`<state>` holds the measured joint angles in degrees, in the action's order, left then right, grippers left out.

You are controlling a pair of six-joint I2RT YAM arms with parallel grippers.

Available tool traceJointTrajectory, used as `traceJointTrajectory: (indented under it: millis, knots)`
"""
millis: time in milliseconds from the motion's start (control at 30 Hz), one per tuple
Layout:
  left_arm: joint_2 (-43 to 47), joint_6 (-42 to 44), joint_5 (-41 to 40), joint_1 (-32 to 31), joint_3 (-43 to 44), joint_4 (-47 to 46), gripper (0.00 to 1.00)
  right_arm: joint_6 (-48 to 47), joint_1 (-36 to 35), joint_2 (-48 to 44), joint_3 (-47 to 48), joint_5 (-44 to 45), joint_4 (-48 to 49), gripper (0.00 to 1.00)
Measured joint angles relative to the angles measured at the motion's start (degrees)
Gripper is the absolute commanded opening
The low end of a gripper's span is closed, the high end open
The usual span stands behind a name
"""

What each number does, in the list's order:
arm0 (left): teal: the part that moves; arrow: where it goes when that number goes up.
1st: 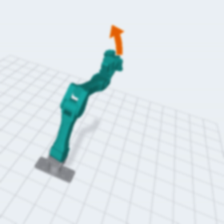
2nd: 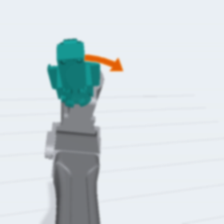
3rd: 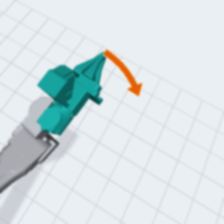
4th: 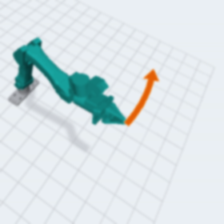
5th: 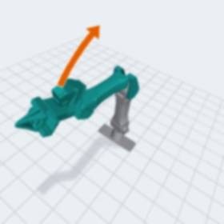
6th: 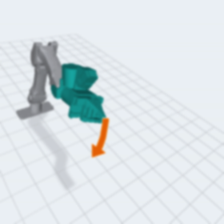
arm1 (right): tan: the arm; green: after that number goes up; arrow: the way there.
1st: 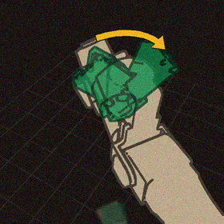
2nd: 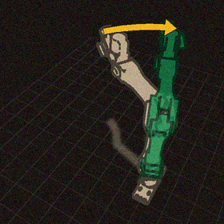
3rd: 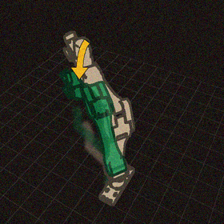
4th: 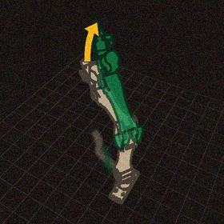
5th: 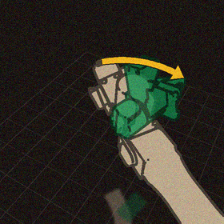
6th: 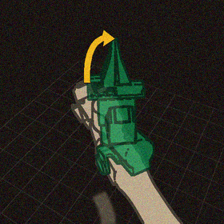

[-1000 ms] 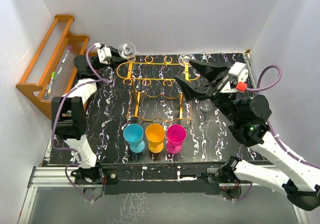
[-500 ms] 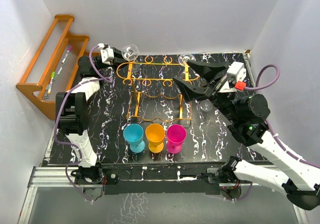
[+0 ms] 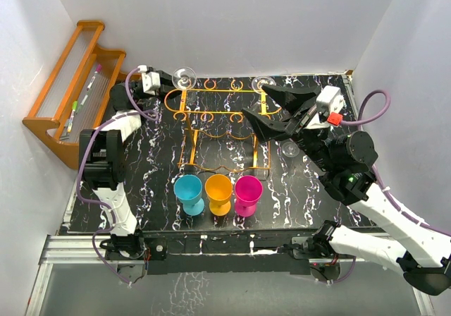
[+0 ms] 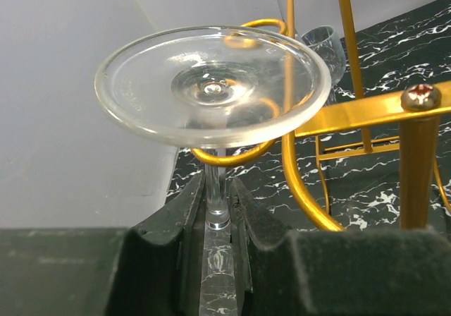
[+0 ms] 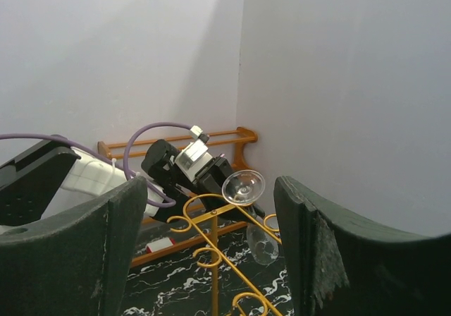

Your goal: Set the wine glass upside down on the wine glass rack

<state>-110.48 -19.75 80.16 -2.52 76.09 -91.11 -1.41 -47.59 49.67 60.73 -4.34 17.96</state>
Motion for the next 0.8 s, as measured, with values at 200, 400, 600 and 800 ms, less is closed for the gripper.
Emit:
traceJointTrajectory:
  millis: [200, 400, 600, 800]
  knots:
    - [0.00, -0.39, 1.16, 0.00, -1.99, -0.22, 0.00, -0.13, 0.00, 0.02, 0.00, 0.39, 0.07, 0.75]
    - [0.00, -0.37, 1.92, 0.02, -2.45, -0.22, 0.08, -0.22, 0.00, 0.22, 0.00, 0.79, 0.15, 0.75]
    - [0.00, 0.59, 1.44, 0.13, -4.28, -0.72, 0.41, -0.59, 0.00, 0.33, 0.00, 1.09, 0.17, 0.75]
    - [0.00, 2.38, 1.27, 0.11, -6.80, -1.07, 0.51, -1.27, 0.00, 0.33, 0.00, 3.45, 0.22, 0.75]
